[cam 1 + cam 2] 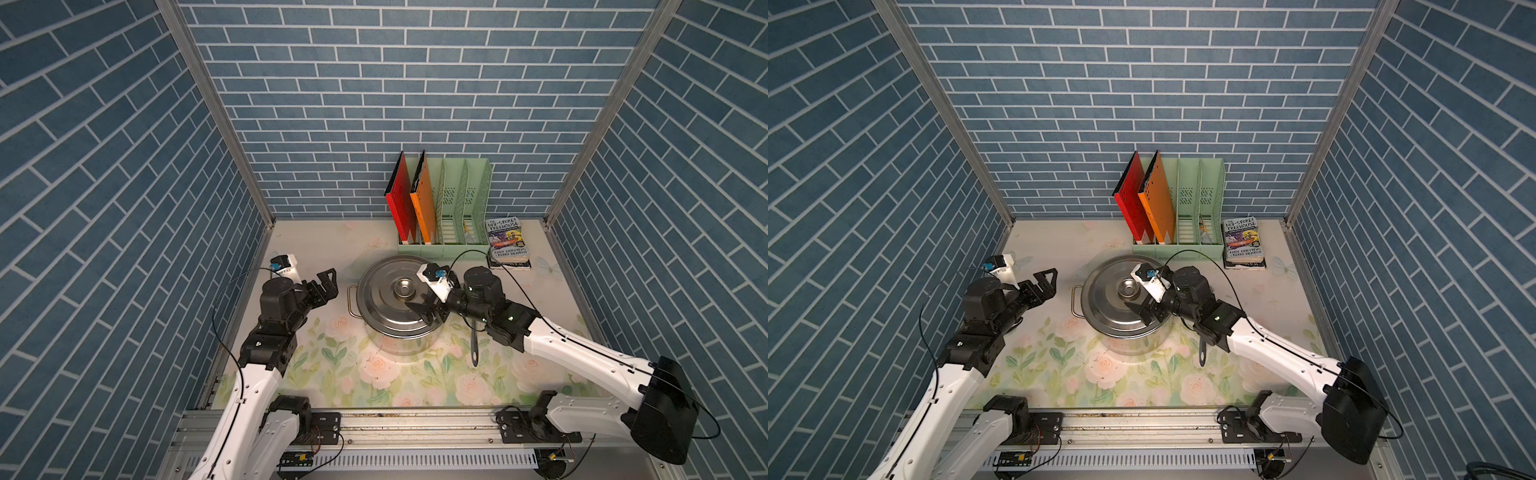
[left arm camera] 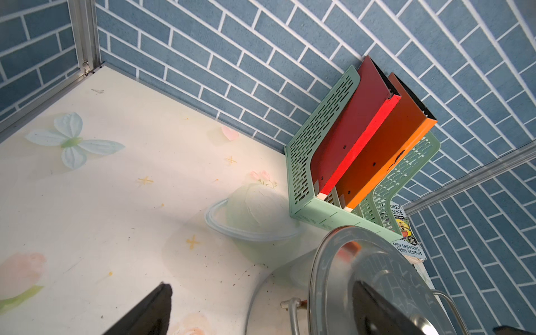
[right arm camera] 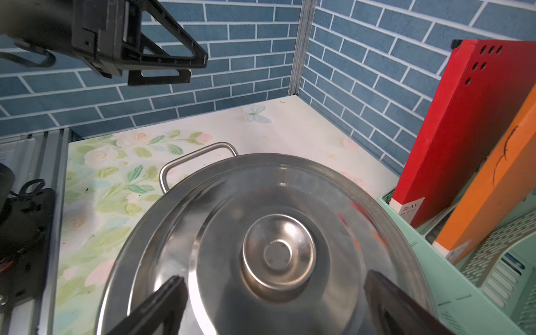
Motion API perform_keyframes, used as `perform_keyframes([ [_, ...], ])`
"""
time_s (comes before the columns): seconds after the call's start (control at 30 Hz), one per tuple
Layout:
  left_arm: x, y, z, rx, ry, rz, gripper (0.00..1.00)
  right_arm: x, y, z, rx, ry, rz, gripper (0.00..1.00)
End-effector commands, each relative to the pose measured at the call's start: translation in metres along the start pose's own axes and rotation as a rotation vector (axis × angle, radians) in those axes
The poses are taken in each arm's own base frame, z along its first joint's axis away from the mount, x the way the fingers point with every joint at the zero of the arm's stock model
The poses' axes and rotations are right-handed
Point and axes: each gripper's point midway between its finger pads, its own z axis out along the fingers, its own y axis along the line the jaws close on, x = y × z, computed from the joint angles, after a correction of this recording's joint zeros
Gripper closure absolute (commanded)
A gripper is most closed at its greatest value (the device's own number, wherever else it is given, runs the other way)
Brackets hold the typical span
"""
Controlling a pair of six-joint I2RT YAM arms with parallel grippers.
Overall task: Stir the soup with a spoon
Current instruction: Pick up the lid from the pan.
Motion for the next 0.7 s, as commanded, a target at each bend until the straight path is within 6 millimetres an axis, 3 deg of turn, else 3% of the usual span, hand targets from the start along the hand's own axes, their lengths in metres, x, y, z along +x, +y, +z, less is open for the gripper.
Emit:
perform_keyframes([
  [0.0, 0.01, 0.009, 0.001, -0.035, 0.024, 0.025, 0.0, -0.029, -0.003, 0.01, 0.006, -0.144, -0.061, 0.0],
  [0.4, 0.011, 0.013, 0.0, -0.059, 0.03, 0.057, 0.0, -0.009, -0.009, 0.059, -0.017, -0.036, 0.06, 0.01],
  [0.67, 0.014, 0.015, 0.001, -0.063, 0.032, 0.063, 0.0, 0.002, -0.011, 0.057, -0.004, 0.02, 0.098, 0.03],
])
